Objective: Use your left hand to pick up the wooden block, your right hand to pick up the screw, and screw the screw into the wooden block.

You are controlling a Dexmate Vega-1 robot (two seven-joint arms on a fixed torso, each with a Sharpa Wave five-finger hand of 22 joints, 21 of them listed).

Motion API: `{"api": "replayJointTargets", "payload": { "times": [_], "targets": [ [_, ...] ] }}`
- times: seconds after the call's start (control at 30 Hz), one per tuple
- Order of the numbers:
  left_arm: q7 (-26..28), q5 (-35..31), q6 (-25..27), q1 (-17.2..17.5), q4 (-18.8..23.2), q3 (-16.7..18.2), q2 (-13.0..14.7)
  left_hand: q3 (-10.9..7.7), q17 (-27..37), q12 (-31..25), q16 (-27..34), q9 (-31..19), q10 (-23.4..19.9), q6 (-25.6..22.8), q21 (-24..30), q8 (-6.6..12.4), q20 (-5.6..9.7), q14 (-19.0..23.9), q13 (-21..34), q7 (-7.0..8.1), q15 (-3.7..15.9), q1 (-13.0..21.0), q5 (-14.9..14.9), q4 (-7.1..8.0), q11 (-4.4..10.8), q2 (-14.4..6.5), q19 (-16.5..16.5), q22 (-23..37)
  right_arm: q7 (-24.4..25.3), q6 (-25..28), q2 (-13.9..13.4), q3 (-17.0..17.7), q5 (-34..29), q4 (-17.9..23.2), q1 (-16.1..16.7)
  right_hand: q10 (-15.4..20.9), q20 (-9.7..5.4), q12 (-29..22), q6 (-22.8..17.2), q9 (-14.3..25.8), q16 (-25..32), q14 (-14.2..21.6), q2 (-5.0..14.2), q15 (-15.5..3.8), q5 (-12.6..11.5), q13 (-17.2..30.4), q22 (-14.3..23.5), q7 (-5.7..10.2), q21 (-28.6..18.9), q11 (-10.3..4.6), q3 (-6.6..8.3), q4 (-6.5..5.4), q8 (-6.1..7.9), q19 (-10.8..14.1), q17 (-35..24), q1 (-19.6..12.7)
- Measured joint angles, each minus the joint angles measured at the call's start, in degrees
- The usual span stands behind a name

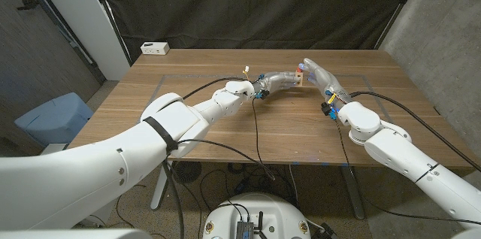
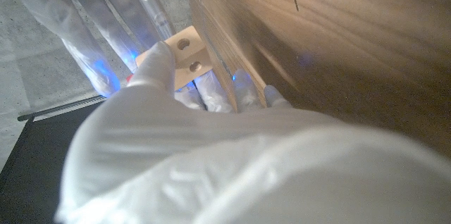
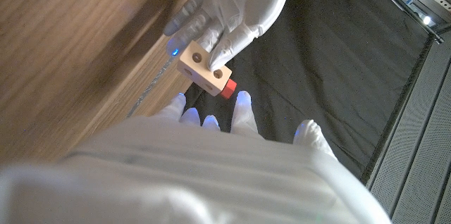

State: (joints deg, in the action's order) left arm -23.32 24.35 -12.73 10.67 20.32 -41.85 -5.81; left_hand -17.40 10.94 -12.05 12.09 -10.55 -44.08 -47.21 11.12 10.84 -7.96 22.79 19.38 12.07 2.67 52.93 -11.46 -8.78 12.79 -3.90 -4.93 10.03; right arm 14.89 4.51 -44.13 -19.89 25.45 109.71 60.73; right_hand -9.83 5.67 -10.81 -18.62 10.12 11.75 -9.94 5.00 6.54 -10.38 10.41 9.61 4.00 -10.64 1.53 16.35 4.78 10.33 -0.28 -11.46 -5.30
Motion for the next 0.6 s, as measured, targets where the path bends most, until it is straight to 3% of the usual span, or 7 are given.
{"api": "replayJointTargets", "payload": {
  "times": [0.6],
  "targets": [
    [-1.4,-0.3,-1.6,0.1,0.0,0.2,0.0,0.06,0.0,0.0,0.0,0.0,0.0,0.1,0.0,0.0,0.0,0.0,0.0,-0.1,0.0,0.0,0.0,-0.06,0.0,0.0,0.0,0.0,0.6,0.4,-0.1,1.7,0.8,-1.1,0.7,0.0,0.29,0.0,1.5,0.0,0.0,0.0,0.0,0.0,0.0,0.0,0.0,0.38,0.0,0.0,0.0,0.0,0.0,0.3,0.0,0.0]
  ]
}}
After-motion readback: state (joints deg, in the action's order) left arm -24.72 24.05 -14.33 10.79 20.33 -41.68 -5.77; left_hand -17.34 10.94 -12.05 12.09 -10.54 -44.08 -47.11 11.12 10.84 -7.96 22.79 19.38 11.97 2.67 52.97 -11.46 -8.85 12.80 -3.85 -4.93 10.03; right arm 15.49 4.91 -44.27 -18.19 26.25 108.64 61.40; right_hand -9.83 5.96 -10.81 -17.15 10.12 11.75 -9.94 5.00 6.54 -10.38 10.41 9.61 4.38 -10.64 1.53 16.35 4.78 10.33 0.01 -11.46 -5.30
